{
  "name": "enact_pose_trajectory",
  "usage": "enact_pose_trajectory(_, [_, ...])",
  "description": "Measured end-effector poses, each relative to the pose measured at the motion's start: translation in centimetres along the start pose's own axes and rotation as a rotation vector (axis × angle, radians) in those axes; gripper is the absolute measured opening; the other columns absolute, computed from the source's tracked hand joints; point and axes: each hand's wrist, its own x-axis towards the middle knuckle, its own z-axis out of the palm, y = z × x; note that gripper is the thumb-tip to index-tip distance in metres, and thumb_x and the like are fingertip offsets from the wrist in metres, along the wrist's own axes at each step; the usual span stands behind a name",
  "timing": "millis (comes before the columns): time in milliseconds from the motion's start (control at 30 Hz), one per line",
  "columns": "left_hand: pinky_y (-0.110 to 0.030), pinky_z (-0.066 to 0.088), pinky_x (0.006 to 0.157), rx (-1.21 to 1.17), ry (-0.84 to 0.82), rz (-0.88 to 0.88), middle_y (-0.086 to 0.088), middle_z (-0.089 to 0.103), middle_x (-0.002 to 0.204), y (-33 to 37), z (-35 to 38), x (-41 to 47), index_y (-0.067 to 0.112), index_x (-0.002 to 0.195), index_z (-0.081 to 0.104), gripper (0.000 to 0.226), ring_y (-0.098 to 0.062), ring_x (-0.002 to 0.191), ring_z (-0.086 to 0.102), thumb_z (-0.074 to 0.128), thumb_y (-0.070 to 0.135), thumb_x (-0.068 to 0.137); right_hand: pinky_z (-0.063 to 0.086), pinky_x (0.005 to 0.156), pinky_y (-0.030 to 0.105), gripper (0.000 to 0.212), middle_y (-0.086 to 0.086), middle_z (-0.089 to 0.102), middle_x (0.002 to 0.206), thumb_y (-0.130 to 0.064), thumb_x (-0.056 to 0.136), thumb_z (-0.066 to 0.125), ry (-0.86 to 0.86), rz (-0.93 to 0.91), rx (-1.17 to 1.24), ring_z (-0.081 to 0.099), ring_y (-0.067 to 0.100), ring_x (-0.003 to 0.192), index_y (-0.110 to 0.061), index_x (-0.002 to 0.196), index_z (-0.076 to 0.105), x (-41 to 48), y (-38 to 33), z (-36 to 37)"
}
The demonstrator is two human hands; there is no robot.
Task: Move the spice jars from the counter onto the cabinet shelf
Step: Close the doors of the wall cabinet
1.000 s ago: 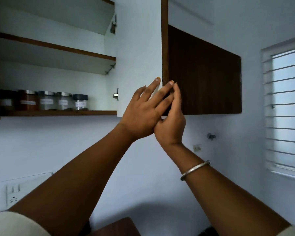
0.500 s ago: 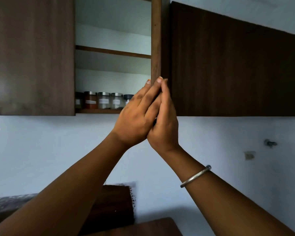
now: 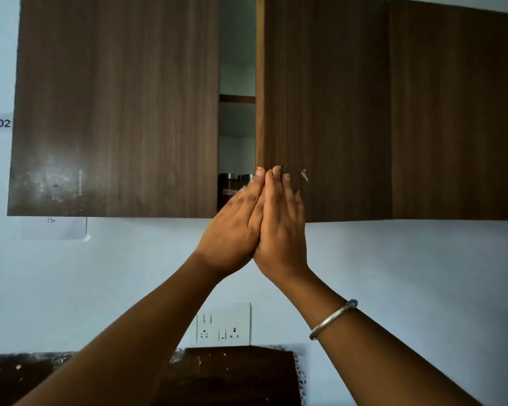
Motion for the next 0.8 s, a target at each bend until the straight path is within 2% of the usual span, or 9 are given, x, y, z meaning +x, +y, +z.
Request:
enact_pose_trajectory(167, [-0.038, 0.028, 0.114, -0.003, -0.136, -0.054, -0.02, 0.014, 0.154, -4.2, 2.4, -2.0, -0.002, 0.145, 0.014, 0.082, -0.028, 0.144, 0.014, 0.066, 0.018, 0.085, 0.026, 0.113, 0.043, 0.075, 0.015, 0.034, 0.15, -0.021, 0.083, 0.065, -0.075, 0.014, -0.08, 0.029, 0.03, 0.14, -0.005, 0.144, 0.023, -0.1, -0.7, 5.2])
enact_pose_trajectory(333, [-0.038, 0.022, 0.118, 0.014, -0.274, -0.082, -0.015, 0.0, 0.157, -7.9, 5.3, -3.3, 0.005, 0.147, 0.0, 0.083, -0.025, 0.146, -0.002, 0.058, 0.022, 0.09, 0.026, 0.111, 0.044, 0.083, 0.017, 0.037, 0.148, -0.026, 0.076, 0.073, -0.187, 0.033, -0.164, 0.032, 0.033, 0.138, -0.003, 0.143, 0.028, 0.0, -0.8, 9.6])
enact_pose_trajectory(467, [-0.036, 0.008, 0.12, 0.082, -0.365, -0.117, -0.012, -0.009, 0.156, -10.2, 7.1, -4.0, 0.01, 0.146, -0.005, 0.08, -0.023, 0.145, -0.011, 0.051, 0.03, 0.093, 0.024, 0.111, 0.044, 0.081, 0.017, 0.034, 0.15, -0.026, 0.075, 0.073, -0.262, 0.158, -0.171, 0.029, 0.033, 0.139, -0.004, 0.143, 0.034, 0.0, -1.3, 12.8])
enact_pose_trajectory(500, [-0.036, 0.005, 0.12, 0.09, -0.38, -0.132, -0.01, -0.012, 0.156, -10.6, 7.5, -4.2, 0.011, 0.147, -0.006, 0.079, -0.022, 0.144, -0.013, 0.049, 0.032, 0.094, 0.02, 0.112, 0.044, 0.08, 0.017, 0.028, 0.152, -0.025, 0.078, 0.071, -0.291, 0.171, -0.173, 0.024, 0.033, 0.141, -0.005, 0.145, 0.031, 0.1, -1.4, 13.3])
enact_pose_trajectory(633, [-0.039, -0.003, 0.119, 0.133, -0.482, -0.196, -0.001, -0.029, 0.145, -11.8, 8.6, -4.6, 0.014, 0.147, -0.013, 0.085, -0.017, 0.136, -0.027, 0.044, 0.045, 0.093, -0.004, 0.118, 0.042, 0.078, 0.009, -0.01, 0.158, -0.029, 0.094, 0.049, -0.503, 0.143, -0.109, -0.014, 0.029, 0.145, -0.014, 0.15, -0.002, 0.4, -0.7, 14.7])
enact_pose_trajectory(800, [-0.041, -0.007, 0.119, 0.136, -0.549, -0.266, -0.002, -0.034, 0.144, -11.9, 9.9, -5.0, 0.019, 0.135, -0.028, 0.094, -0.019, 0.134, -0.031, 0.044, 0.057, 0.088, -0.005, 0.118, 0.044, 0.08, 0.006, -0.016, 0.158, -0.036, 0.094, 0.046, -0.607, 0.121, -0.105, -0.019, 0.028, 0.144, -0.019, 0.15, -0.008, 0.2, 0.0, 15.7])
